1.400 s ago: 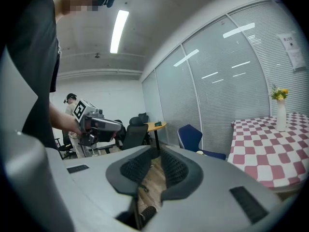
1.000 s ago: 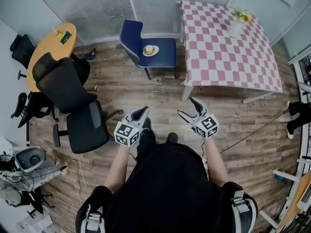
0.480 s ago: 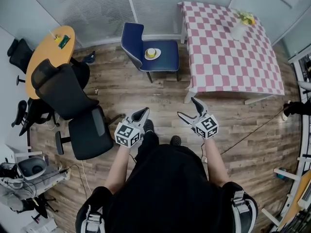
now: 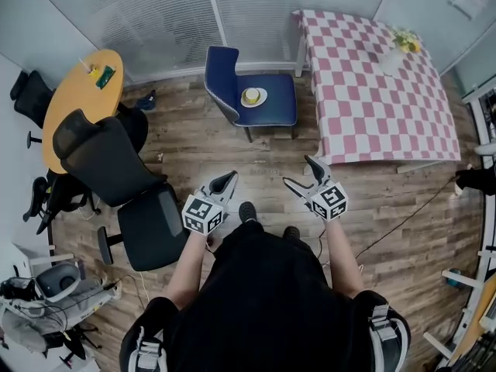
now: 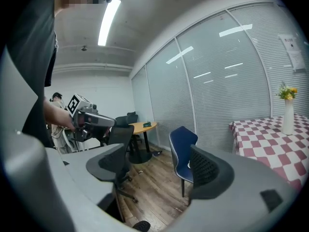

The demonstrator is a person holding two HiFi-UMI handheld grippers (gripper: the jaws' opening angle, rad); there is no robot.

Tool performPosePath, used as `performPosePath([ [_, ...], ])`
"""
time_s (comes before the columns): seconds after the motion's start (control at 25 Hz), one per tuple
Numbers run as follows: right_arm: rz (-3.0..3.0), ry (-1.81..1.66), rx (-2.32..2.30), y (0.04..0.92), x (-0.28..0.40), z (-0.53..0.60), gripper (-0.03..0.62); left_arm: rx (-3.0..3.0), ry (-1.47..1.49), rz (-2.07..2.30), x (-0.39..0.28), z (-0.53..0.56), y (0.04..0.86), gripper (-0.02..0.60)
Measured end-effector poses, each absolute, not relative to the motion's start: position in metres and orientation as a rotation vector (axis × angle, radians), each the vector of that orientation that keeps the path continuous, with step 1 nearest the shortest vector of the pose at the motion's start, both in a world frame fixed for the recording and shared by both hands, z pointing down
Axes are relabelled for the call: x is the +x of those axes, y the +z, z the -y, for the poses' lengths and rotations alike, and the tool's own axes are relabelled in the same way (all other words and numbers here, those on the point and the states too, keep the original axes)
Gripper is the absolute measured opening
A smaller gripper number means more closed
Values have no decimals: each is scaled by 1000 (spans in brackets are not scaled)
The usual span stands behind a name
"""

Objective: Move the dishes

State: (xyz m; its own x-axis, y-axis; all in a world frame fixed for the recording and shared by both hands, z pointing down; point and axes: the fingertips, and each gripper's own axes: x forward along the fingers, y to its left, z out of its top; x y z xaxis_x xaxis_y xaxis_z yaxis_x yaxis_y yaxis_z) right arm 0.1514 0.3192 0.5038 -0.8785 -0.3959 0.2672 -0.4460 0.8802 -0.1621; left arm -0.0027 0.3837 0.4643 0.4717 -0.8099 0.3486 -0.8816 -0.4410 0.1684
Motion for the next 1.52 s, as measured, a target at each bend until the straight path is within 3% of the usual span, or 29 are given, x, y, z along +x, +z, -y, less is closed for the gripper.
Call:
performPosePath([
  [0.8,2731,326,951,507,49,-251,397,2510,321,1264,-130,-310,469,21],
  [1.52,2741,260,802,520,-4,-175,367,2389,298,1436,-188,-278,482,21],
])
